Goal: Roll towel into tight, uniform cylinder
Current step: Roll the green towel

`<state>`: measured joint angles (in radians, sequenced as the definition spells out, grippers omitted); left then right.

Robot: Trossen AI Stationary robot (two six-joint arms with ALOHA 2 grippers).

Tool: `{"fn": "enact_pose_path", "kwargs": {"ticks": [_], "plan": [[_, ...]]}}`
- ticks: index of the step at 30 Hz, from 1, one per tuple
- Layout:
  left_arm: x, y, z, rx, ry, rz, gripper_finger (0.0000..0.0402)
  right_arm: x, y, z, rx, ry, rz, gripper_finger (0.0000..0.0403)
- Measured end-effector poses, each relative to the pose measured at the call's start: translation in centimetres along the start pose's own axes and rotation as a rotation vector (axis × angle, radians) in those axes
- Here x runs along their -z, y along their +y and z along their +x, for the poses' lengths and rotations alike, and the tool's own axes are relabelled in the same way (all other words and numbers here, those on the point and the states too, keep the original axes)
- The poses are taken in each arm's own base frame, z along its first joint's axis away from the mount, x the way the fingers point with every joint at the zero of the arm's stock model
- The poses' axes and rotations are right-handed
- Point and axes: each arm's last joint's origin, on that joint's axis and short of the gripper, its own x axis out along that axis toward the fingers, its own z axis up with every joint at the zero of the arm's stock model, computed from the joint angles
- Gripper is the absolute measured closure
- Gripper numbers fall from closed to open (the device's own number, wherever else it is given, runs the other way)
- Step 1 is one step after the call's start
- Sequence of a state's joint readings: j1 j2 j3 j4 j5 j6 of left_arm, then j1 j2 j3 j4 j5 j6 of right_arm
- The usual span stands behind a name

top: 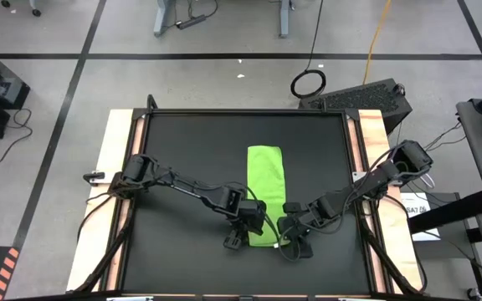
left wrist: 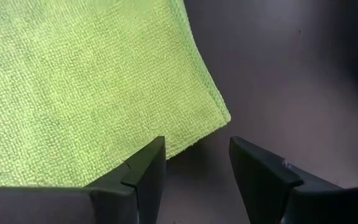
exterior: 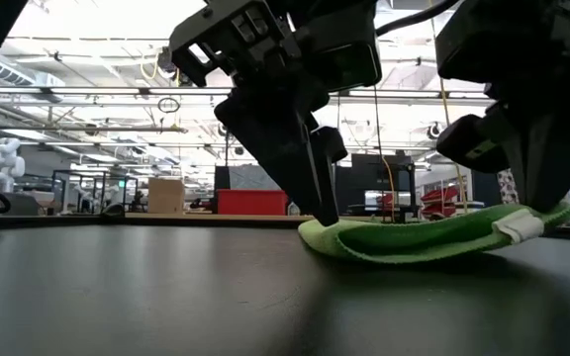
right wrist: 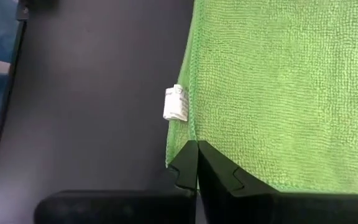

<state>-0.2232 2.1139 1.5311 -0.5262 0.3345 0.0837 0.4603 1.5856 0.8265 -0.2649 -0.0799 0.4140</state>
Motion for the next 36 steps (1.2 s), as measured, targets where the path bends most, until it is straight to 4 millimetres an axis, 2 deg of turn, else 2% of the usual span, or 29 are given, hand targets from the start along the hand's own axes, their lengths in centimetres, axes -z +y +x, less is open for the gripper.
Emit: {"fn": "enact_pose_path", "kwargs": {"ticks": [4,11,14,20,25,32,36], "plan": [[-0.2,0.0,0.0,0.001,-0.020,0.008,0.0220,-0.1,0.0,0.0,-0.003,-0.010,-0.029,0.0381],[-0.5,-0.7,0.2,0.012,-0.042,0.058,0.0220,0.1,0.2,0.0,0.003,0.005,-0.033,0.0286],[-0.4,-1.2,0.7,0.014,-0.031,0.085,0.0220,0.6,0.9,0.1,0.014,0.011,-0.057,0.0264],[-0.5,-2.3,1.2,-0.130,-0.020,0.118,0.0220,2.2,3.0,0.1,0.158,-0.006,-0.118,0.0266],[-0.8,-2.9,1.5,-0.199,-0.043,0.120,0.0220,3.3,3.8,0.3,0.244,-0.058,-0.113,0.0270],[1.1,-3.7,3.3,-0.206,-0.040,0.080,0.0220,4.1,5.0,0.5,0.218,-0.120,-0.140,0.0270],[1.4,-4.7,4.0,-0.208,-0.079,0.073,0.0220,4.2,5.3,0.4,0.278,-0.168,-0.167,0.0270]]}}
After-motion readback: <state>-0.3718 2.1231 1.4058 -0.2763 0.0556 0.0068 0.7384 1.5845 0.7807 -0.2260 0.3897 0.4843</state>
